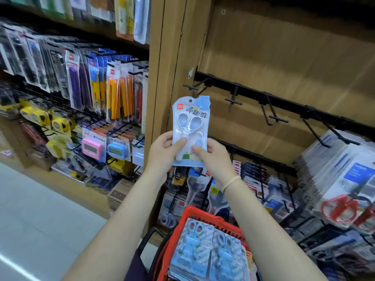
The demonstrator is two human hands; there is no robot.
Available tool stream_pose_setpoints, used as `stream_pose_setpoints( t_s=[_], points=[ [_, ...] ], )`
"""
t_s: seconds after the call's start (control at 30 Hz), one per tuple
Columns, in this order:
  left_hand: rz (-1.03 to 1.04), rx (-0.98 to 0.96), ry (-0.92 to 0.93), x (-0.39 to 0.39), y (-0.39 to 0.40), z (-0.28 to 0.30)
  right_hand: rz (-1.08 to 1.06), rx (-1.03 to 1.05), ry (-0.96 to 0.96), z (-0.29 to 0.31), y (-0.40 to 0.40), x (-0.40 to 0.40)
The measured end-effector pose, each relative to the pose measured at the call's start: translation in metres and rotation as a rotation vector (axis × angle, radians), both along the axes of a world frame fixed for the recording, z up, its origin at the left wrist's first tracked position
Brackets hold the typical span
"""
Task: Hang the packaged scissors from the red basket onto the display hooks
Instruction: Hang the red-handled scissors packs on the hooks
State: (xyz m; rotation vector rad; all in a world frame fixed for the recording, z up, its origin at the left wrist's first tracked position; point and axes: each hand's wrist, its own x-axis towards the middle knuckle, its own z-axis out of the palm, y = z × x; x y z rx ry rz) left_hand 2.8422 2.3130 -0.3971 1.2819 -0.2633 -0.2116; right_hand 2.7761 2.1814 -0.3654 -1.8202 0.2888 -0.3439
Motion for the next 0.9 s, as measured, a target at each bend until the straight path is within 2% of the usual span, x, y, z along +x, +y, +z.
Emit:
stream_pose_setpoints(
  t_s=[0.3, 0.7, 0.77, 0.9],
  points=[
    [0.028, -0.022, -0.004, 0.012, -0.004, -0.001, -0.036, -0.049, -0.04, 0.002, 0.004, 0.011],
    [-0.008, -0.067, 0.045, 0.012, -0.003, 0.006, -0.049, -0.013, -0.061, 0.005, 0.01, 0.009],
    [0.044, -0.01, -0.022, 0.013, -0.006, 0.004, -0.104, -0.069, -0.11, 0.004, 0.009, 0.011],
    [0.118, 0.301, -0.371, 0.022, -0.01, -0.012, -0.108, -0.372, -0.193, -0.013, 0.0, 0.018]
  ],
)
